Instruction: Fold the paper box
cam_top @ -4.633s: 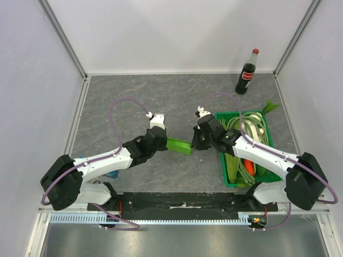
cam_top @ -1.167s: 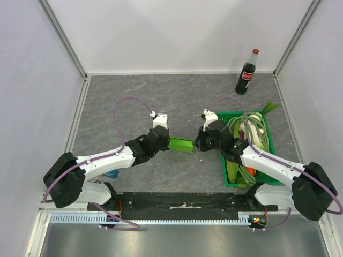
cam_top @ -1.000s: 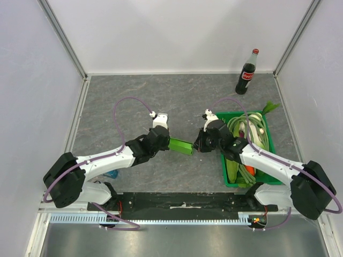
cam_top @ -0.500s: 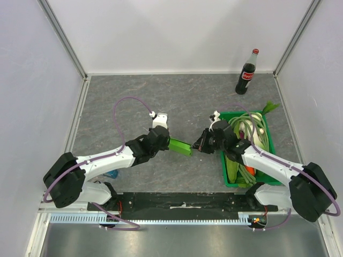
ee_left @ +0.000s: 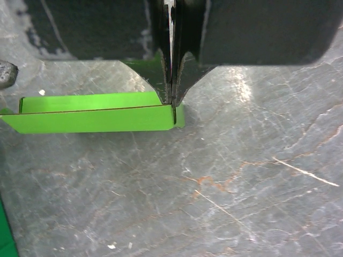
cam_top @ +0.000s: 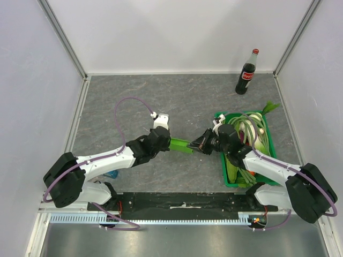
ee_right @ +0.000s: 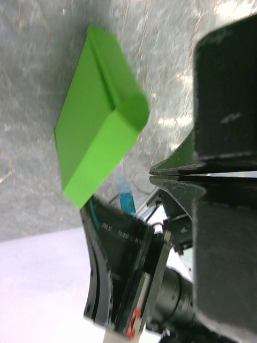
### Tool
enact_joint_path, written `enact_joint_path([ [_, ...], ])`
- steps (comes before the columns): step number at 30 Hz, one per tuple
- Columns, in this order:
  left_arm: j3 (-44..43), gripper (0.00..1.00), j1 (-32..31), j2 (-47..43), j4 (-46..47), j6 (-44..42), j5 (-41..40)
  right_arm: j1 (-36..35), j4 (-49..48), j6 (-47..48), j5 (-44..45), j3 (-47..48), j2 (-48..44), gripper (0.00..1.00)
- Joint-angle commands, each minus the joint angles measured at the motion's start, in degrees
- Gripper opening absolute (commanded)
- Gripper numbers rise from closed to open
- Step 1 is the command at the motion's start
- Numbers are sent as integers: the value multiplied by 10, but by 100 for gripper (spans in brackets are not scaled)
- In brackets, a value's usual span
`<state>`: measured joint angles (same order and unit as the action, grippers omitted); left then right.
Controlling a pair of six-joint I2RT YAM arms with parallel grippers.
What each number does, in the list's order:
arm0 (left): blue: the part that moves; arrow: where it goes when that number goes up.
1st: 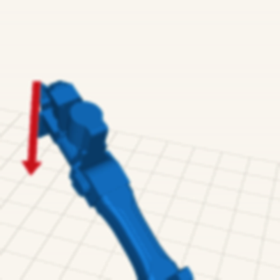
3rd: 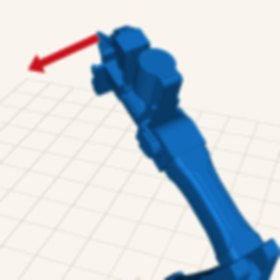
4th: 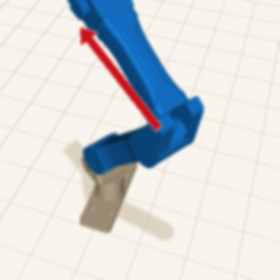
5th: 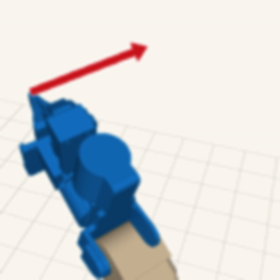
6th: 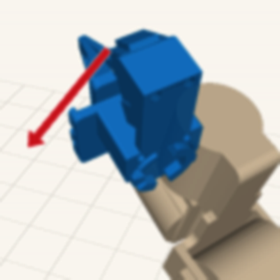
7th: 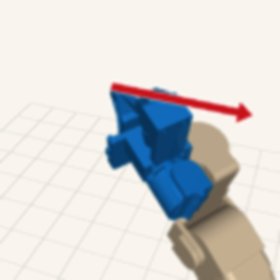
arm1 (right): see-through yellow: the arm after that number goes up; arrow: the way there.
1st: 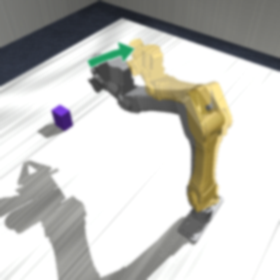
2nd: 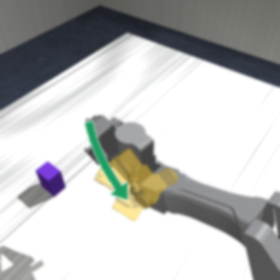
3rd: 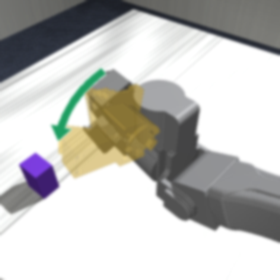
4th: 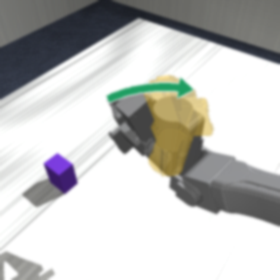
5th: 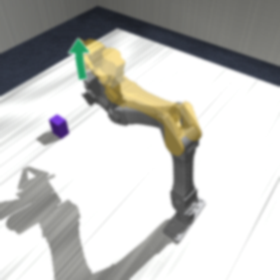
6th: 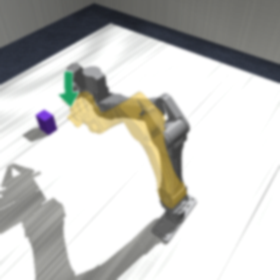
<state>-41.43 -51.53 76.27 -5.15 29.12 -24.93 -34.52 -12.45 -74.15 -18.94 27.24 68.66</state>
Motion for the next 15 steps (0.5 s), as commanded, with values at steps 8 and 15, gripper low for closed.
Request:
enact_joint_path([
  [8,1,2,-16,17,-50,18,29,12,21,136,-77,92,-6,2],
  [15,-19,2,-16,13,-73,34,36,10,295,467,130,129,-126,26],
])
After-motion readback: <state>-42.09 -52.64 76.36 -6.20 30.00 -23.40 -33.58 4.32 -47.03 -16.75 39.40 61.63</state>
